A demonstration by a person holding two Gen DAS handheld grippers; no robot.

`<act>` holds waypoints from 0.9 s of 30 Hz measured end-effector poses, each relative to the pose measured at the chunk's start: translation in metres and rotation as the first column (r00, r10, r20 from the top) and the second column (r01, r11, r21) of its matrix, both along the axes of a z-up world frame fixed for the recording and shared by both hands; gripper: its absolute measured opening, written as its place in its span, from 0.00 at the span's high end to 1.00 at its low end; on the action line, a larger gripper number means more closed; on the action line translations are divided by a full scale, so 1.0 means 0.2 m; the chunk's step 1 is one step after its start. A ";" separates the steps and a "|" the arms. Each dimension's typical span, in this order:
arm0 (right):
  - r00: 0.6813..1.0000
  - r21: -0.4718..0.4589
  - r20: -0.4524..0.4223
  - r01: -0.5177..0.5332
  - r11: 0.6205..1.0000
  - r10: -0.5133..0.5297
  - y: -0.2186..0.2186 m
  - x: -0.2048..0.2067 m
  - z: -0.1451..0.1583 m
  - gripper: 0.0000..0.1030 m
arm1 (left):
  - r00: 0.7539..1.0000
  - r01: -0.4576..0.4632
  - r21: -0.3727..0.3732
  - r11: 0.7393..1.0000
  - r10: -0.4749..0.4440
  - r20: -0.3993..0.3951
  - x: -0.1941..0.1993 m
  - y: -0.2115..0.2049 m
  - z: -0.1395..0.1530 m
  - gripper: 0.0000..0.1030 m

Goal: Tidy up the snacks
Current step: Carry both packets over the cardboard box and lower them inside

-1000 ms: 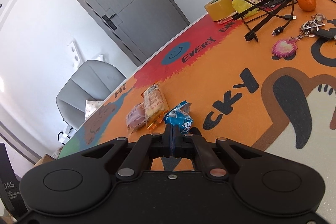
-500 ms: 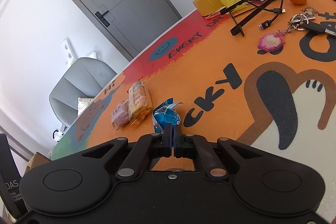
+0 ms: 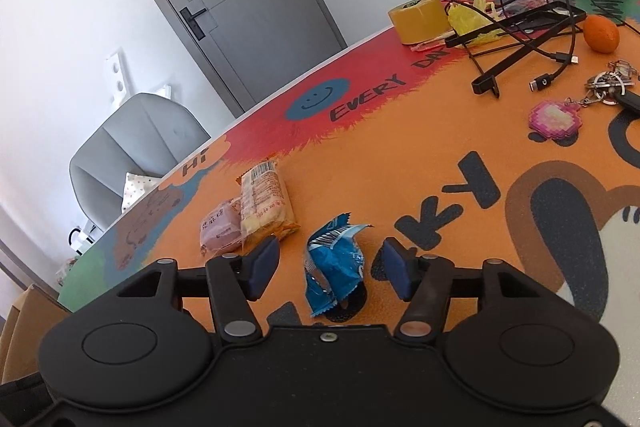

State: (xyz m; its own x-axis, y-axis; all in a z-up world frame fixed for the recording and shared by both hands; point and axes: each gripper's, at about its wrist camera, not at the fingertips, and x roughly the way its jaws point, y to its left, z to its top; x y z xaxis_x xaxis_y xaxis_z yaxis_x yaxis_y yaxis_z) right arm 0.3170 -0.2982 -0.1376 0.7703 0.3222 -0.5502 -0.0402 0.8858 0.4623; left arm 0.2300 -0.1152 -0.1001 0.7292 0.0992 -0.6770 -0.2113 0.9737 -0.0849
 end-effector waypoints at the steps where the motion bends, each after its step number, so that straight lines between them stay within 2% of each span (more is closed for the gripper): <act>1: 1.000 -0.006 -0.001 -0.004 1.000 0.004 0.01 0.00 0.00 0.50 | 1.000 -0.002 -0.001 1.000 0.002 0.005 -0.01 0.01 0.01 0.53; 2: 1.000 -0.012 -0.001 -0.010 1.000 0.010 0.02 0.00 0.00 0.55 | 1.000 -0.005 -0.003 1.000 0.005 0.011 -0.02 0.02 0.02 0.53; 3: 1.000 -0.014 -0.011 -0.016 1.000 0.016 0.03 0.01 -0.01 0.70 | 1.000 -0.008 -0.005 1.000 0.008 0.016 -0.02 0.03 0.02 0.53; 7: 1.000 0.027 -0.011 -0.026 0.999 0.026 0.03 -0.01 0.00 0.70 | 0.999 -0.021 -0.015 1.000 0.022 0.036 -0.06 0.07 0.06 0.53; 16: 0.998 0.081 0.062 -0.029 0.996 0.024 0.01 -0.14 0.12 0.71 | 0.995 -0.033 -0.038 0.999 0.036 0.088 -0.15 0.13 0.14 0.53; 27: 0.985 0.105 0.153 -0.102 0.989 0.085 0.11 -0.25 0.28 0.71 | 0.984 -0.055 -0.057 0.997 0.064 0.164 -0.29 0.22 0.28 0.53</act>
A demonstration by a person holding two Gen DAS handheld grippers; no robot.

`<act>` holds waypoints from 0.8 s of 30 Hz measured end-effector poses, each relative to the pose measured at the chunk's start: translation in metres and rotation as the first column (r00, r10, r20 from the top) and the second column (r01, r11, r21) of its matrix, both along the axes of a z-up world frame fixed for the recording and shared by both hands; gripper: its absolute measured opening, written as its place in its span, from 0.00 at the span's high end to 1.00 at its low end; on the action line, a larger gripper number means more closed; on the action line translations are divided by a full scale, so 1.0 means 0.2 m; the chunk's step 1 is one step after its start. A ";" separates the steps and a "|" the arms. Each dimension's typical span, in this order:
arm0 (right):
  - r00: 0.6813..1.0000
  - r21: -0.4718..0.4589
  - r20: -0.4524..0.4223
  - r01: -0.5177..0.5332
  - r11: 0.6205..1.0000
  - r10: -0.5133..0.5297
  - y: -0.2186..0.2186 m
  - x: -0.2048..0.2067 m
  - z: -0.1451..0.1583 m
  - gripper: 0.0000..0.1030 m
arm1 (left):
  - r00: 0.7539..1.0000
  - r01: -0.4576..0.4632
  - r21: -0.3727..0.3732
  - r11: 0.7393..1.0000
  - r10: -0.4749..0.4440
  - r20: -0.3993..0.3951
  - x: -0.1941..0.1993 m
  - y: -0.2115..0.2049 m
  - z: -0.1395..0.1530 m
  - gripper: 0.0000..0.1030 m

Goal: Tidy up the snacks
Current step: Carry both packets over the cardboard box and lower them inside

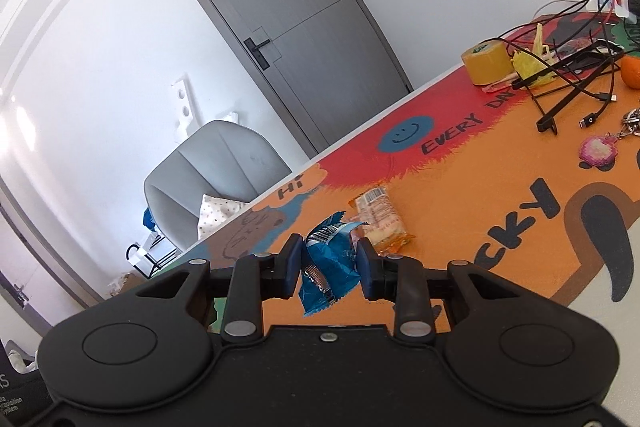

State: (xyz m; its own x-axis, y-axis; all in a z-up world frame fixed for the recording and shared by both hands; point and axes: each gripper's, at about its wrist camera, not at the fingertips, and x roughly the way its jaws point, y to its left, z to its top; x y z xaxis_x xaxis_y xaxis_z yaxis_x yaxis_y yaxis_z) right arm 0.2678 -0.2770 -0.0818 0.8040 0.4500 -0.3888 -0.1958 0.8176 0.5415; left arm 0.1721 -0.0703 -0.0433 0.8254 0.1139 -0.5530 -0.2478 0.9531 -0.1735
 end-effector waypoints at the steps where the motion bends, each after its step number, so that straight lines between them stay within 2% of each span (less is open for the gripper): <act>1: 1.000 0.002 0.007 -0.007 1.000 0.007 0.01 -0.01 0.01 0.71 | 1.000 -0.003 0.001 1.000 0.003 0.009 -0.01 0.01 0.01 0.53; 15: 0.995 -0.001 0.074 -0.071 0.997 0.071 0.15 -0.14 0.16 0.71 | 0.993 -0.045 -0.020 0.999 0.046 0.105 -0.21 0.15 0.18 0.53; 24: 0.982 -0.003 0.091 -0.164 0.986 0.164 0.33 -0.19 0.22 0.71 | 0.980 -0.130 -0.037 0.991 0.134 0.147 -0.35 0.36 0.26 0.53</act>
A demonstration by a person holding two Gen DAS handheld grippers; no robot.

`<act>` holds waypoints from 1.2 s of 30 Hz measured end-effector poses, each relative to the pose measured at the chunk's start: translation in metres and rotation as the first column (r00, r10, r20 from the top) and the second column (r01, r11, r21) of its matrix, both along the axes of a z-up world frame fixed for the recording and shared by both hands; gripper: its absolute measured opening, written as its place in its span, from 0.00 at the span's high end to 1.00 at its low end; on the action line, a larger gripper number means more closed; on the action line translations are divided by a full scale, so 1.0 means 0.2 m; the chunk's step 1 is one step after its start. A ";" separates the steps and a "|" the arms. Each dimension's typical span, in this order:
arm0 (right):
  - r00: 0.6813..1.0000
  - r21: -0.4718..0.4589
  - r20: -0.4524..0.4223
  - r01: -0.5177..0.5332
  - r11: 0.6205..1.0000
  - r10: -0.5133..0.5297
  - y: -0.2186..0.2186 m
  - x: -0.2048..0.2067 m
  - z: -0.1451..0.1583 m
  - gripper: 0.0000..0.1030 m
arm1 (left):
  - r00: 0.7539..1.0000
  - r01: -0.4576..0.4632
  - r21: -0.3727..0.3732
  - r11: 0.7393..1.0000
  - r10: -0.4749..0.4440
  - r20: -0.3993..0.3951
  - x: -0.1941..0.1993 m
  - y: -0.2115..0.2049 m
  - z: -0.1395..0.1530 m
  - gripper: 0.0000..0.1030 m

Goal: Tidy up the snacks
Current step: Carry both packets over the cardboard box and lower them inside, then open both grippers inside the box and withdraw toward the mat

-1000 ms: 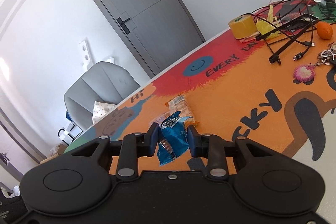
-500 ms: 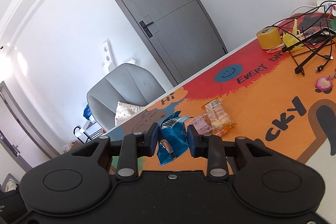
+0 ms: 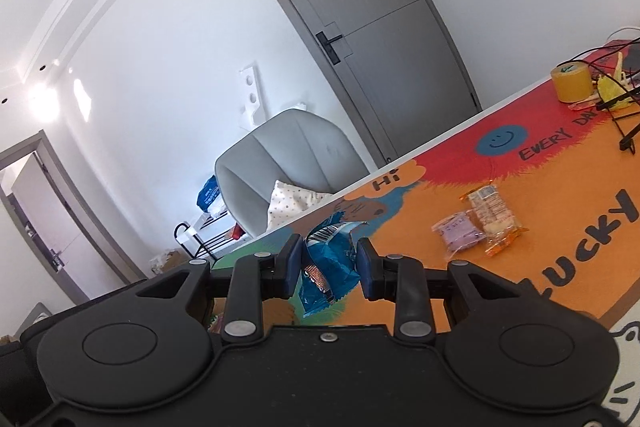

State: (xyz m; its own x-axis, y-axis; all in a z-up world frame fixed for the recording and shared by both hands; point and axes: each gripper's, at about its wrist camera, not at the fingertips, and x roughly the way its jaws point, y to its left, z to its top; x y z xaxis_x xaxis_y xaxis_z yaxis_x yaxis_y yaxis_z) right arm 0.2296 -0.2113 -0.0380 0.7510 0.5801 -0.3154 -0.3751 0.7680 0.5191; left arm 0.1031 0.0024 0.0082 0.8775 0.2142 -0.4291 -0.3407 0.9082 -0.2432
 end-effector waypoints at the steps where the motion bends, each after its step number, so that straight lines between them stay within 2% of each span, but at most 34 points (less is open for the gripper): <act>1: 1.000 -0.001 0.001 -0.012 1.000 0.012 0.03 0.00 0.01 0.71 | 1.000 -0.012 -0.003 1.000 0.012 0.002 -0.01 0.03 0.00 0.53; 13: 0.990 -0.042 0.009 -0.137 0.990 0.138 0.35 -0.06 0.06 0.71 | 0.992 -0.123 -0.041 0.992 0.123 -0.013 -0.13 0.35 -0.01 0.53; 20: 0.980 -0.071 0.006 -0.196 0.978 0.197 0.51 -0.09 0.06 0.71 | 0.991 -0.132 -0.056 0.990 0.129 -0.041 -0.14 0.45 -0.05 0.52; 23: 0.977 -0.082 0.003 -0.212 0.974 0.213 0.56 -0.10 0.06 0.71 | 0.991 -0.124 -0.047 0.991 0.122 -0.049 -0.14 0.47 -0.06 0.49; 33: 0.965 -0.100 -0.016 -0.261 0.960 0.261 0.68 -0.14 0.05 0.71 | 0.981 -0.192 -0.071 0.979 0.190 -0.035 -0.21 0.61 -0.04 0.42; 36: 0.956 -0.094 -0.017 -0.295 0.951 0.294 0.71 -0.15 0.05 0.69 | 0.979 -0.200 -0.065 0.978 0.198 -0.047 -0.21 0.60 -0.04 0.36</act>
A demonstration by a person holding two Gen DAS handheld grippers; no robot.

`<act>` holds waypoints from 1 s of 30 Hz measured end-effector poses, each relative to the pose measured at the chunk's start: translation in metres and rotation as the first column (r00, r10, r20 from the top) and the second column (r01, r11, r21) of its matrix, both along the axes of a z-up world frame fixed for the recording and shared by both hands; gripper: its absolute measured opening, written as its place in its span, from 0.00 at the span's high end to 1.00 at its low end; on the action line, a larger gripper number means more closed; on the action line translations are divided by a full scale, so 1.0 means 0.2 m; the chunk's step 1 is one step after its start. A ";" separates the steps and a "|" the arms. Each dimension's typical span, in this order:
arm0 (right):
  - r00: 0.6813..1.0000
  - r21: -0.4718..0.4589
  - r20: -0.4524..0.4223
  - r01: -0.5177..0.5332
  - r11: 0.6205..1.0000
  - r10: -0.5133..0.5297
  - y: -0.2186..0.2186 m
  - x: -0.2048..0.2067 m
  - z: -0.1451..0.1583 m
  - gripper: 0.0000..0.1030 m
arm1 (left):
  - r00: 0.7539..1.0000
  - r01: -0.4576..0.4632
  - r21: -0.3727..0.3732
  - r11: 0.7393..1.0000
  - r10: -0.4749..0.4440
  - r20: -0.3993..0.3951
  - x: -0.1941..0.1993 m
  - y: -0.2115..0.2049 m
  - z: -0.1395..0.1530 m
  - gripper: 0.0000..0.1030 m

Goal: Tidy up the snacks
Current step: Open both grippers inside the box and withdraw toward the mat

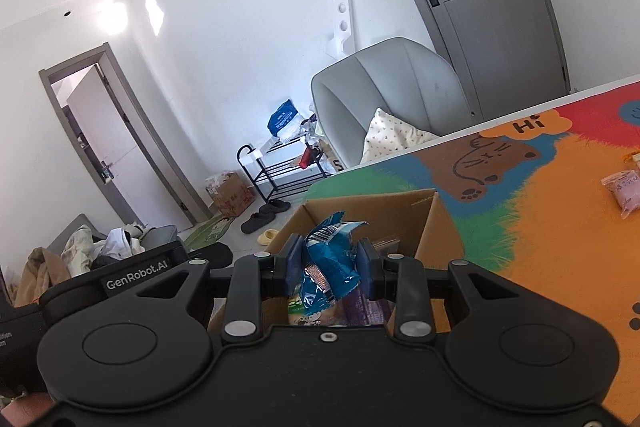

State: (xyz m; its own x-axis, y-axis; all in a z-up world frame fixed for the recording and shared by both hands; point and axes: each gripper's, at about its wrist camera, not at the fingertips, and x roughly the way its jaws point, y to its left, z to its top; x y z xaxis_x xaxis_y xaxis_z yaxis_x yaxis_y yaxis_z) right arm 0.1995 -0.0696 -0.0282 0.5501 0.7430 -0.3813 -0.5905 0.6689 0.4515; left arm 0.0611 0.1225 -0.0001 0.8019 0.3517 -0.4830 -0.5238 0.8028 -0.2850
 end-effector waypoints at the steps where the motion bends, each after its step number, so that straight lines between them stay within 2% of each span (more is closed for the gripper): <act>1: 1.000 -0.002 -0.010 -0.010 1.000 0.010 0.00 0.00 0.00 0.67 | 1.000 -0.003 0.002 1.000 0.003 -0.003 0.00 0.00 0.00 0.34; 2: 1.000 -0.004 -0.017 -0.013 1.000 0.013 0.00 0.01 -0.01 0.66 | 1.000 -0.006 0.002 1.000 0.006 -0.005 0.00 -0.01 0.00 0.32; 4: 1.000 -0.006 -0.019 -0.001 1.000 0.001 -0.02 0.01 -0.01 0.53 | 1.000 -0.006 0.002 1.000 0.006 -0.007 0.01 -0.02 0.00 0.29; 8: 0.998 0.000 -0.025 0.056 0.998 -0.056 -0.11 0.02 -0.01 0.50 | 1.000 0.004 0.018 1.000 -0.004 -0.006 0.02 -0.07 0.01 0.21; 10: 0.996 0.002 -0.022 0.092 0.996 -0.091 -0.17 0.04 -0.01 0.46 | 1.000 0.015 0.031 0.999 -0.015 -0.005 0.03 -0.11 0.01 0.14; 13: 0.990 0.002 -0.015 0.139 0.990 -0.139 -0.25 0.05 -0.01 0.45 | 1.000 0.029 0.047 0.998 -0.029 0.001 0.04 -0.17 0.01 0.10; 15: 0.987 0.002 -0.015 0.163 0.987 -0.163 -0.31 0.05 0.00 0.44 | 0.999 0.044 0.059 0.997 -0.044 -0.003 0.06 -0.22 0.01 0.09; 22: 0.973 0.014 0.007 0.231 0.973 -0.231 -0.50 0.06 0.02 0.29 | 0.994 0.112 0.095 0.989 -0.111 -0.009 0.11 -0.40 0.03 0.04; 25: 0.964 0.010 0.024 0.265 0.964 -0.266 -0.59 0.06 0.01 0.28 | 0.991 0.132 0.105 0.986 -0.132 -0.009 0.14 -0.47 0.04 0.03; 30: 0.947 0.011 0.004 0.320 0.947 -0.320 -0.75 0.10 -0.03 0.28 | 0.985 0.174 0.107 0.979 -0.174 -0.009 0.18 -0.58 0.03 0.02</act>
State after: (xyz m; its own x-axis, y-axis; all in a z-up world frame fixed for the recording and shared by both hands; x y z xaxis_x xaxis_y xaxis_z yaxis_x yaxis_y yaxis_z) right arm 0.2200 -0.2189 -0.0350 0.7620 0.5313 -0.3702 -0.3489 0.8185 0.4565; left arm 0.0974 0.0072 0.0068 0.8554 0.2565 -0.4499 -0.3734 0.9075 -0.1924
